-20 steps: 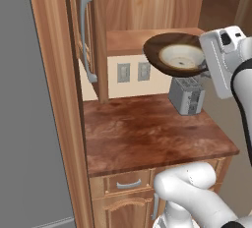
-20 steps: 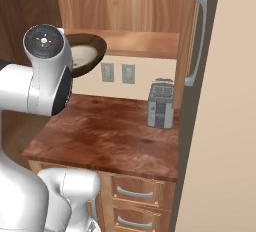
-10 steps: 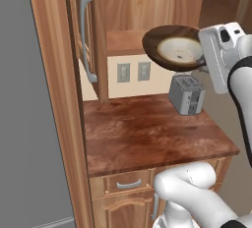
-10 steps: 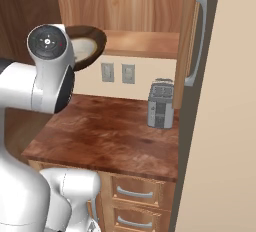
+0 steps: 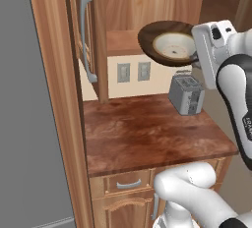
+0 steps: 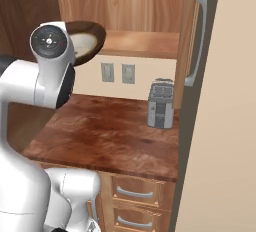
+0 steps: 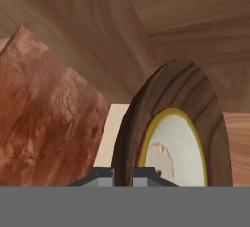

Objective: Pick up the bowls on the counter and stack them on top of one another in the open cabinet. Place the smaller bowl on top of the larger bowl.

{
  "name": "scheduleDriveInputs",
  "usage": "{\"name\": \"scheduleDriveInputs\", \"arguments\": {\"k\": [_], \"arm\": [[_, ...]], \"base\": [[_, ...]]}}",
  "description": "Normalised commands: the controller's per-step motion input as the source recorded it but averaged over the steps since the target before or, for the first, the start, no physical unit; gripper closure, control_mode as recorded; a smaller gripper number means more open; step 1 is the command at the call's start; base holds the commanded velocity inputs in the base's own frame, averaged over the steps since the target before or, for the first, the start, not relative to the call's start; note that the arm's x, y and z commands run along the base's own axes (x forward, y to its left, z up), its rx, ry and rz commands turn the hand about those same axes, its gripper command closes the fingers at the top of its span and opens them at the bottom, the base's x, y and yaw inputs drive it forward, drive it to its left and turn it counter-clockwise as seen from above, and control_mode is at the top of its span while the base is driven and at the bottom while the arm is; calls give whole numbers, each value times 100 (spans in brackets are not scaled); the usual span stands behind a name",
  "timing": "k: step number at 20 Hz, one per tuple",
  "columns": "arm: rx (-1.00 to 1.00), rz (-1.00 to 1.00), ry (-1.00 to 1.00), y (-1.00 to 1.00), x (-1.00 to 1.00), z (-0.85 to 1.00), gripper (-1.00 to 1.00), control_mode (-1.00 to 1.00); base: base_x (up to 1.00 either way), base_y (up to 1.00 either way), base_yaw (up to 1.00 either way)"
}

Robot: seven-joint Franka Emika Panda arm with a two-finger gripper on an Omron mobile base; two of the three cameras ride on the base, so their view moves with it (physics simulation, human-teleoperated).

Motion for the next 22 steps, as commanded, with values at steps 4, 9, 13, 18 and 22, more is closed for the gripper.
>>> {"name": "scheduleDriveInputs", "arguments": {"k": [4, 9, 13, 18, 22], "arm": [[0, -2, 3, 0, 23, 21, 100, -100], [0, -4, 6, 0, 26, 18, 100, -100], [0, -4, 4, 0, 29, 5, 100, -100], [0, -2, 0, 0, 30, -1, 100, -100], [0, -2, 0, 0, 30, -4, 100, -100]], "base": [[0, 0, 0], [0, 0, 0], [0, 0, 0], [0, 0, 0], [0, 0, 0]]}}
